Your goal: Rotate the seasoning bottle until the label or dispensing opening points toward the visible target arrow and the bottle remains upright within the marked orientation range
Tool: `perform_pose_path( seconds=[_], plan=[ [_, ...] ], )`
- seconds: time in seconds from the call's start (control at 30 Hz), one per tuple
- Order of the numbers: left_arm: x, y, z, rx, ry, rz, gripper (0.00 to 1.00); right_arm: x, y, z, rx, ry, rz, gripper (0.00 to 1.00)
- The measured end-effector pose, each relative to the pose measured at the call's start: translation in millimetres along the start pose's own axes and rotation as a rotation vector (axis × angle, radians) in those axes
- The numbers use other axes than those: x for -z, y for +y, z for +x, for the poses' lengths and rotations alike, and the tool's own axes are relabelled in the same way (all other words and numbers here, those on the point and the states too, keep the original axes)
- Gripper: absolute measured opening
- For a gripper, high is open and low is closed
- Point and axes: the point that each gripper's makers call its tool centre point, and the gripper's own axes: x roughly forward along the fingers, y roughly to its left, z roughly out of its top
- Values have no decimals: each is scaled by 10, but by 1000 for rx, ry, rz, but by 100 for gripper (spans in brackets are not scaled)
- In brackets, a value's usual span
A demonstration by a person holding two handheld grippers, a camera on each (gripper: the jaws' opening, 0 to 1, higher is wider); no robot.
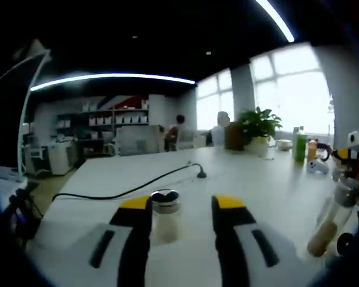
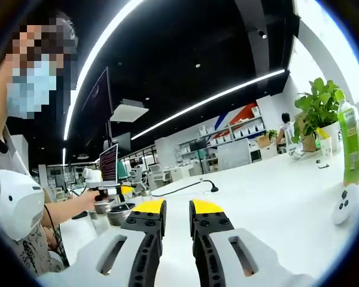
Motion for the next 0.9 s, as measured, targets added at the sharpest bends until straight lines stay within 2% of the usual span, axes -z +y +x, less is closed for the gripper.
perform_pose_path(
  seconds=[0.17, 0.3, 0.47, 0.57, 0.9],
  plan=[
    [94, 125, 130, -28, 6, -4, 43, -6, -12, 42, -6, 13, -3, 14],
    [139, 185, 199, -31, 11, -84, 46, -28, -16, 51, -8, 10, -8, 14],
    [138, 267, 264, -60, 6, -78, 46, -4, -70, 44, 2, 10, 5, 14],
    [171, 267, 324, -50, 17, -103, 47, 5, -89, 34, 8, 12, 6, 14],
    [235, 134, 534, -38, 36, -66, 50, 41, -195, -33, 35, 12, 13, 14]
  ],
)
